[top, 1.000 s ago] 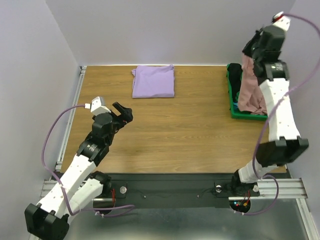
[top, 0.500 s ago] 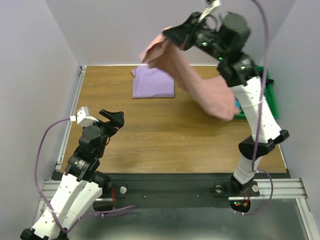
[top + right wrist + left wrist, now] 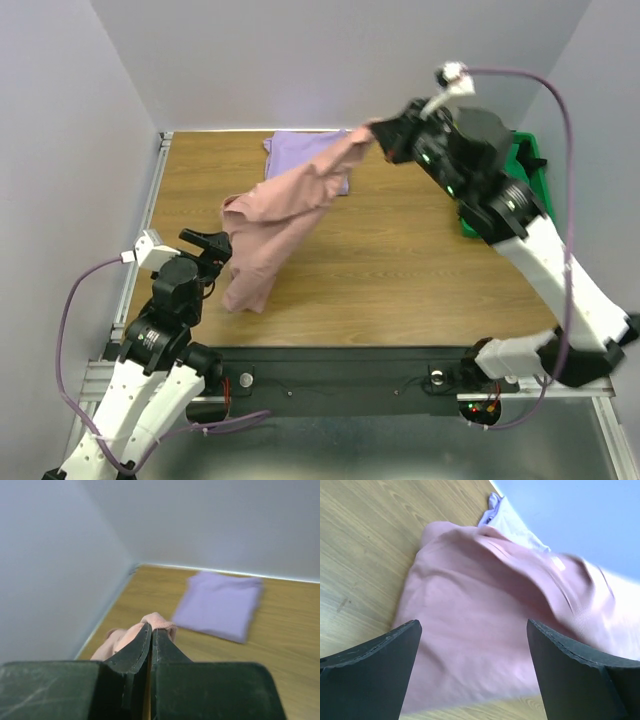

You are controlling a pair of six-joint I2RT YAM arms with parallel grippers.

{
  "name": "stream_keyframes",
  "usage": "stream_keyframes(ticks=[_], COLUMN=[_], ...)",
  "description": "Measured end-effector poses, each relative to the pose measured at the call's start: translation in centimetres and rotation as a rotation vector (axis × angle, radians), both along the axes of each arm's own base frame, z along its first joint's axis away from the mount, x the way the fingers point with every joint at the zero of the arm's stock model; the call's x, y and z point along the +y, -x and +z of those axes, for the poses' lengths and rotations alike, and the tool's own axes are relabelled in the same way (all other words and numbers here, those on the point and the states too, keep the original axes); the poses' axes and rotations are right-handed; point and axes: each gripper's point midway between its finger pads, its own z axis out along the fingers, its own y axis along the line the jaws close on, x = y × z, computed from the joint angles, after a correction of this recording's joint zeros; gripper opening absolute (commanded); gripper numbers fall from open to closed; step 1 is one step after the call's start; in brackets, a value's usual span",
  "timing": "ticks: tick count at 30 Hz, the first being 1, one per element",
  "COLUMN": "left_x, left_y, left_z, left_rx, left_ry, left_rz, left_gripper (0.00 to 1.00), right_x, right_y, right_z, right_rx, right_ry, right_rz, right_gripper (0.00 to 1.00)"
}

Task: Fold and stack the t-shirts
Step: Move the tshirt to the center of the board

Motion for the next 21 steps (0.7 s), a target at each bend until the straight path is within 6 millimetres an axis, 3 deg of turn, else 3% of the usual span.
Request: stream_keyframes(ticks=[2,4,7,9,10,12,14,16,21], left_x=[0.2,0.2,-0.2,-1.0,-1.4,-2.3,-3.3,-4.1,-7.5], left_y=[0.0,-0.1,-0.8,-1.7,-2.3,-3.5,-5.1,-6.4,-9.9], left_z=[-0.2,-0.3,-1.1,-2.4,-3.6,-5.5,-8.2,-10.3,-14.7], left_rx=[0.007,0.011,0.029,0.060,0.098,0.165,0.263,0.350,0.503], left_ry=[0.002,0.003,-0.003,-0.012,-0.029,-0.059,-0.099,-0.127,-0.155], left_rz=[0.012,0.017,0.014,-0.005,-0.015,-0.050,-0.089,-0.129,-0.284], left_gripper=[0.99,0.99,0.99,0.99,0.99,0.98,0.98,0.98,0.93], right_x=[-4.7,-9.5,-14.1,-16.1,-16.6,-17.6,-18.5,-19.1,-19.2], right_y=[0.7,1.8,2.9,3.4,3.5,4.1,4.9,5.5,5.7], right_z=[-2.3,-6.6,-12.8,-18.2,-19.8,-26.0,-29.7,-31.8,-32.4], right_rx=[0.001,0.042,0.109,0.189,0.212,0.309,0.371,0.407,0.418], right_ry=[0.023,0.072,0.127,0.155,0.165,0.233,0.291,0.319,0.280], right_rz=[-0.178,-0.347,-0.527,-0.632,-0.655,-0.701,-0.728,-0.742,-0.754], right_gripper=[0.00,0.01,0.00,0.00,0.00,0.01,0.00,0.00,0.00])
